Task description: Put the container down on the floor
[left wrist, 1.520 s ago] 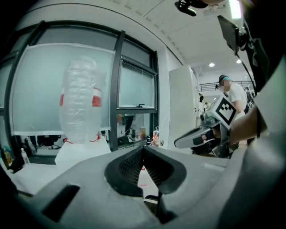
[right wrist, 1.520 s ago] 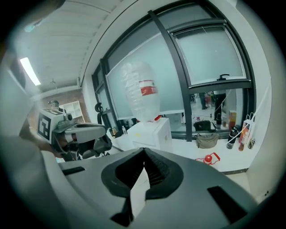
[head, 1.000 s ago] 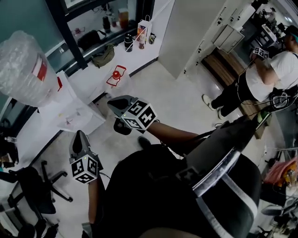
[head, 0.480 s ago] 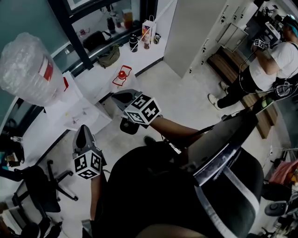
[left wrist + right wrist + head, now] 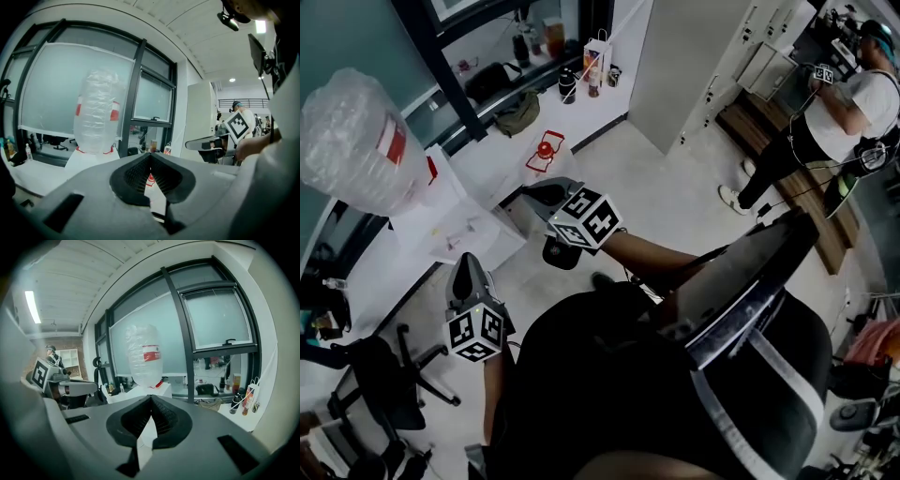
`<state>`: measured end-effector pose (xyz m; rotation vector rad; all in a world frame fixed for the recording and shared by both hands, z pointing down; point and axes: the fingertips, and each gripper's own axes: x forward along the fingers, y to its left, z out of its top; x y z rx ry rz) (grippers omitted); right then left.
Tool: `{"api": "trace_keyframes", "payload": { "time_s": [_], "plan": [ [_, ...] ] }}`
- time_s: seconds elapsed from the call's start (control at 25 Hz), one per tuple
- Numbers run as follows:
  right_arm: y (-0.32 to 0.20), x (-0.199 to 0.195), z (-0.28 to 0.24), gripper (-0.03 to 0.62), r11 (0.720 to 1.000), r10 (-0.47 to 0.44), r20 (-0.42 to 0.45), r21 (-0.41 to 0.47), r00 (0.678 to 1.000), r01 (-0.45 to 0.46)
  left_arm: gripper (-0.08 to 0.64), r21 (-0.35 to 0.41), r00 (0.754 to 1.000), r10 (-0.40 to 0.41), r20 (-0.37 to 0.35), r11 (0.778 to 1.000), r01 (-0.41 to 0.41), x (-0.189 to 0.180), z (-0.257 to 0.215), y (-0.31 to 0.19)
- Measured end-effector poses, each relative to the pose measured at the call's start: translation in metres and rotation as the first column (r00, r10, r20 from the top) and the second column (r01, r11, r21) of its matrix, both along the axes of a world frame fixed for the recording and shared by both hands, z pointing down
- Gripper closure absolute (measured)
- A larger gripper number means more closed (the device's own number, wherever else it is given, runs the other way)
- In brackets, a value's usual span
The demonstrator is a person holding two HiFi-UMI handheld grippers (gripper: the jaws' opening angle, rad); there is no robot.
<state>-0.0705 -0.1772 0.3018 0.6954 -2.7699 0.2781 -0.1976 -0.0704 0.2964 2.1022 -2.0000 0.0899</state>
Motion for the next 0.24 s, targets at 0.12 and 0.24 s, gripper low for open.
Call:
{"api": "trace_keyframes", "payload": {
  "time_s": [0.12, 0.24],
  "plan": [
    [0.0004, -0.0001, -0.0011, 0.584, 1.0, 0.002, 0.002, 0.007, 1.0, -0.002, 0.549, 0.004, 1.0, -0.008, -0.002, 1.0, 0.008, -0.0007, -0.0001, 0.0012],
    [0.0014, -0.0008, -0.0021, 0.584, 1.0, 0.003, 0.003, 0.013, 1.0, -0.003, 0.549, 0.015, 1.0, -0.027, 0.003, 1.0, 0.026, -0.0039, -0.0021, 0.004]
  ]
}}
